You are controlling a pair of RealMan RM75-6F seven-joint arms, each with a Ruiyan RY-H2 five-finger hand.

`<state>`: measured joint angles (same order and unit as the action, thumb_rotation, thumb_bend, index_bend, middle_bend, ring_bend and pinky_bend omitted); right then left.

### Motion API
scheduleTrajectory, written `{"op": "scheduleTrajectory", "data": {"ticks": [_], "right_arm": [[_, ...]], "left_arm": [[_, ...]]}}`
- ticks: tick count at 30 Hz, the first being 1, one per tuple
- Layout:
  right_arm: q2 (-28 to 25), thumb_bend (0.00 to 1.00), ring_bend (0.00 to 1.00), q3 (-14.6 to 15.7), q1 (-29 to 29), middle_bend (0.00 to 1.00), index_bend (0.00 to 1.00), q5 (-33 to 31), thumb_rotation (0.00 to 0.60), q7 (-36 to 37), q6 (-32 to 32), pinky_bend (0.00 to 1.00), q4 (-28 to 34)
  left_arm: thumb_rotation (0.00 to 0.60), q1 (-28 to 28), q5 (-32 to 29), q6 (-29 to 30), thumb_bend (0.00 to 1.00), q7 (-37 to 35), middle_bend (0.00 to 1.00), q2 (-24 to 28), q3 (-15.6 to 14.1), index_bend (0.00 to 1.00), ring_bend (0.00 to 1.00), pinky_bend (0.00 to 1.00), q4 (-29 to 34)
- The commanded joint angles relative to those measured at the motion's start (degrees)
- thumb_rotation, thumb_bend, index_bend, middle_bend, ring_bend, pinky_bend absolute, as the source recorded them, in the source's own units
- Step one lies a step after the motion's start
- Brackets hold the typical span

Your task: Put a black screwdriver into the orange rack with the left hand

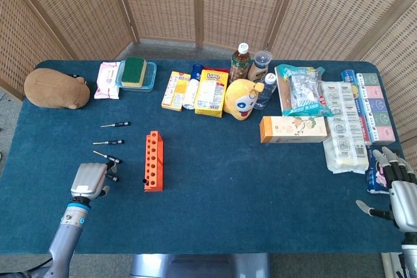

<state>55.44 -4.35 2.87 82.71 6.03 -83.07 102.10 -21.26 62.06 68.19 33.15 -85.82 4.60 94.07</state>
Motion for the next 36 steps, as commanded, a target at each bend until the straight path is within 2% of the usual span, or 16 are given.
{"op": "scheduleTrajectory", "data": {"ticks": [1, 19, 36], "right_arm": [[-0.1, 0.0, 0.07, 0.0, 0.0, 0.01, 0.0, 0.0, 0.6, 0.1, 0.0, 0.0, 0.0], [-0.5, 0.0, 0.07, 0.0, -0.1, 0.01, 0.0, 0.0, 0.6, 1.1, -0.1, 0.0, 0.0], [-0.8, 0.0, 0.07, 0.0, -0.2, 0.01, 0.0, 0.1, 0.6, 2.2, 0.0, 0.0, -0.2]], "left_arm": [[0.6, -0.3, -1.0, 0.6, 0.24, 1.5, 1.0, -0.7, 0.2, 0.44, 0.98, 1.0, -0.3], [0.6, -2.0, -5.0, 0.5, 0.33, 5.7, 1.0, -2.5, -0.3, 0.47, 0.98, 1.0, -1.0], [0.6, -3.8, -7.5, 1.3, 0.35, 9.6, 1.0, -5.4, -0.2, 0.47, 0.98, 1.0, -2.7]]}}
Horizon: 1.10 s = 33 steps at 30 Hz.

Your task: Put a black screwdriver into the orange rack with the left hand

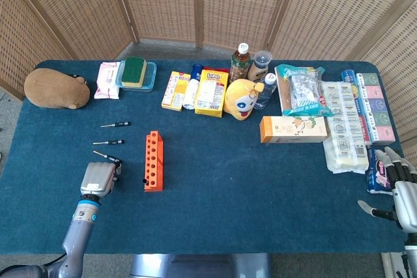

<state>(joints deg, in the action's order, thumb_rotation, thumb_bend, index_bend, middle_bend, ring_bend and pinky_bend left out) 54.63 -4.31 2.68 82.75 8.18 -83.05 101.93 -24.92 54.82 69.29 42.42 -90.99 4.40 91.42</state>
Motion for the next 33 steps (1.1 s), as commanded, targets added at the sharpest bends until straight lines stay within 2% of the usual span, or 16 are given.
{"op": "scheduleTrajectory", "data": {"ticks": [1, 17, 24, 33], "right_arm": [[-0.1, 0.0, 0.07, 0.0, -0.1, 0.01, 0.0, 0.0, 0.6, 0.1, -0.1, 0.0, 0.0], [-0.3, 0.0, 0.07, -0.1, -0.2, 0.01, 0.0, 0.0, 0.6, 1.0, -0.3, 0.0, -0.1], [-0.6, 0.0, 0.07, 0.1, -0.1, 0.01, 0.0, 0.4, 0.6, 1.9, 0.1, 0.0, 0.0], [-0.8, 0.0, 0.07, 0.3, 0.0, 0.01, 0.0, 0.6, 0.6, 2.5, 0.3, 0.0, -0.1]], "left_arm": [[0.6, -0.2, -0.3, 0.4, 0.36, 0.6, 1.0, -0.4, 0.0, 0.47, 0.98, 1.0, -0.2], [0.6, -0.9, -2.0, 1.4, 0.37, 2.9, 1.0, -1.6, -0.3, 0.49, 0.98, 1.0, -0.2], [0.6, -1.1, -2.3, 1.6, 0.37, 3.1, 1.0, -1.7, -0.5, 0.56, 0.98, 1.0, -0.2], [0.6, -1.1, -2.7, 1.9, 0.38, 3.0, 1.0, -1.5, -0.6, 0.58, 0.98, 1.0, 0.4]]}}
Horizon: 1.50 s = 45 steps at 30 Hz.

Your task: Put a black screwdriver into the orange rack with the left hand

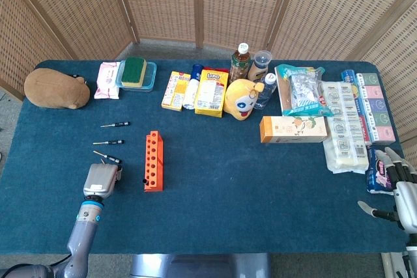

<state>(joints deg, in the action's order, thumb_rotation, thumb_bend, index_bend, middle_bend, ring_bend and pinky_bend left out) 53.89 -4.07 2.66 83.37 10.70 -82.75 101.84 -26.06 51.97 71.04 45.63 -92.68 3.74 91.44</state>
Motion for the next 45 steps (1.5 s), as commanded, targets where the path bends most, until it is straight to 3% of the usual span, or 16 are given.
{"op": "scheduleTrajectory", "data": {"ticks": [1, 13, 33, 45], "right_arm": [[0.0, 0.0, 0.07, 0.0, 0.0, 0.01, 0.0, 0.0, 0.6, 0.1, 0.0, 0.0, 0.0], [0.2, 0.0, 0.07, 0.2, 0.2, 0.01, 0.0, 0.3, 0.6, -0.5, 0.3, 0.0, 0.1], [0.9, 0.0, 0.07, 0.3, 0.4, 0.01, 0.0, -0.3, 0.6, -2.2, 0.7, 0.0, 0.2], [1.0, 0.0, 0.07, 0.3, 0.5, 0.01, 0.0, -0.4, 0.6, -2.6, 0.8, 0.0, 0.1]], "left_arm": [[0.6, 0.1, 0.2, 0.3, 0.38, -0.3, 1.0, 0.4, 0.1, 0.58, 0.98, 1.0, 0.7], [0.6, 1.7, 2.8, 3.7, 0.38, -3.1, 1.0, 8.7, 0.1, 0.58, 0.98, 1.0, 11.1], [0.6, 3.3, 7.7, 6.4, 0.38, -6.0, 1.0, 18.1, -0.5, 0.58, 0.98, 1.0, 22.0], [0.6, 2.1, 6.4, 4.4, 0.38, -7.3, 1.0, 23.7, 0.8, 0.58, 0.98, 1.0, 30.5]]}}
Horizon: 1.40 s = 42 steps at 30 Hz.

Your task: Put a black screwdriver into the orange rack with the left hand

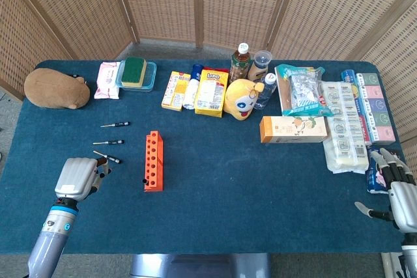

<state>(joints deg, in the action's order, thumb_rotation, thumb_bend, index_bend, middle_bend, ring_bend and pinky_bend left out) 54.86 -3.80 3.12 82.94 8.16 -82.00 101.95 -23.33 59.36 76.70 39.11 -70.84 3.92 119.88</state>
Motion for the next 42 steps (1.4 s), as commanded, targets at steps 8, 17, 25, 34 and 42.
{"op": "scheduleTrajectory", "data": {"ticks": [8, 17, 25, 34, 42], "right_arm": [[0.4, 0.0, 0.07, 0.1, 0.2, 0.01, 0.0, 0.0, 0.6, -1.1, 0.3, 0.0, 0.1], [0.6, 0.0, 0.07, 0.1, 0.2, 0.01, 0.0, -0.3, 0.6, -1.4, 0.4, 0.0, 0.1], [0.7, 0.0, 0.07, 0.1, 0.2, 0.01, 0.0, -0.3, 0.6, -1.5, 0.4, 0.0, 0.1], [0.6, 0.0, 0.07, 0.1, 0.2, 0.01, 0.0, -0.4, 0.6, -1.2, 0.3, 0.0, 0.0], [0.4, 0.0, 0.07, 0.1, 0.2, 0.01, 0.0, -0.3, 0.6, -0.9, 0.3, 0.0, 0.0]], "left_arm": [[0.6, -5.3, -8.8, -11.4, 0.38, -6.6, 1.0, 12.2, 3.9, 0.58, 0.98, 1.0, 8.6], [0.6, -9.1, -12.9, -17.2, 0.38, -12.3, 1.0, 16.7, 6.0, 0.58, 0.98, 1.0, 10.2], [0.6, -12.3, -16.3, -20.9, 0.38, -14.7, 1.0, 17.8, 5.8, 0.58, 0.98, 1.0, 10.2], [0.6, -15.7, -20.0, -20.9, 0.38, -14.4, 1.0, 17.0, 5.0, 0.58, 0.98, 1.0, 9.6], [0.6, -17.6, -21.7, -20.8, 0.37, -13.8, 1.0, 16.5, 3.7, 0.58, 0.98, 1.0, 9.5]]}}
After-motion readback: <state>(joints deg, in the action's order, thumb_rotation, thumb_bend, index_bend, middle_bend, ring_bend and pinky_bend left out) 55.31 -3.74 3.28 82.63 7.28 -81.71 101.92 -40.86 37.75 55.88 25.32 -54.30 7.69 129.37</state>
